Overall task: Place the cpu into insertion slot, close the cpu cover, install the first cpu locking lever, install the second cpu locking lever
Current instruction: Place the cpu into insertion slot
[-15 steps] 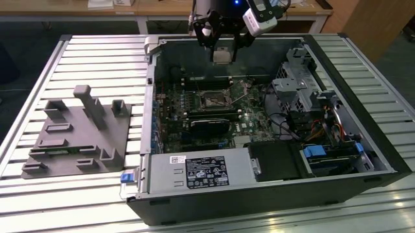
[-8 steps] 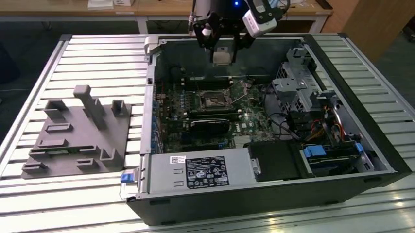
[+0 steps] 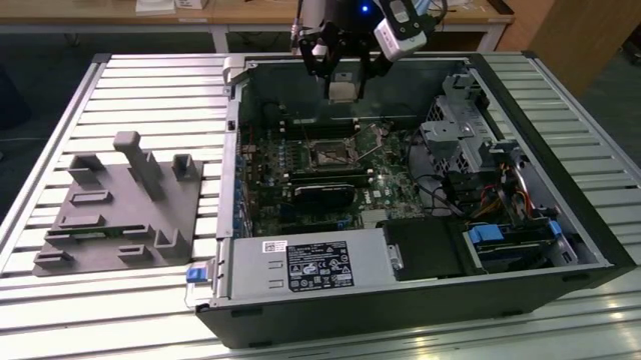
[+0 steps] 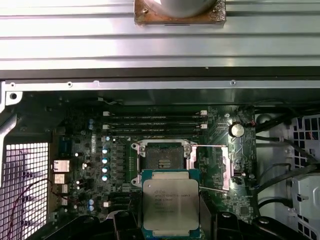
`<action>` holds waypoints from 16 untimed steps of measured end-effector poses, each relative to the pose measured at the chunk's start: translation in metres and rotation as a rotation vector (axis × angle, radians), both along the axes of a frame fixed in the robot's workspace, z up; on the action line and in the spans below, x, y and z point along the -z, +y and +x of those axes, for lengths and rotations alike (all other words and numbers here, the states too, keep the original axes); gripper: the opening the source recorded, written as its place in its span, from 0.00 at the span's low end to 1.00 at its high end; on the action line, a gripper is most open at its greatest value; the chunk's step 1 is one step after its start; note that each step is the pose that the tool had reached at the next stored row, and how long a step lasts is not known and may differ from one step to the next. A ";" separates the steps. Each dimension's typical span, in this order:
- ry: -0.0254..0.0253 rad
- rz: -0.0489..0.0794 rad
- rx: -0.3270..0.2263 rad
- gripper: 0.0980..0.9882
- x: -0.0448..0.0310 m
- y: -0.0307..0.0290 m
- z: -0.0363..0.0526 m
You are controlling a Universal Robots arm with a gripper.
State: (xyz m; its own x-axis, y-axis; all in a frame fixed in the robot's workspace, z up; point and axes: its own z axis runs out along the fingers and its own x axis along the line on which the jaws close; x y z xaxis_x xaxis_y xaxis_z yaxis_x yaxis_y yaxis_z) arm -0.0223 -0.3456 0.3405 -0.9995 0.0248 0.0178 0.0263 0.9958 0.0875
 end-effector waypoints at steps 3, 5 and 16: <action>-0.0001 0.000 0.000 0.50 0.0012 0.0000 0.0000; -0.0002 0.000 0.000 0.50 0.0023 0.0000 0.0000; -0.0025 -0.001 0.000 0.50 0.0106 0.0000 -0.0001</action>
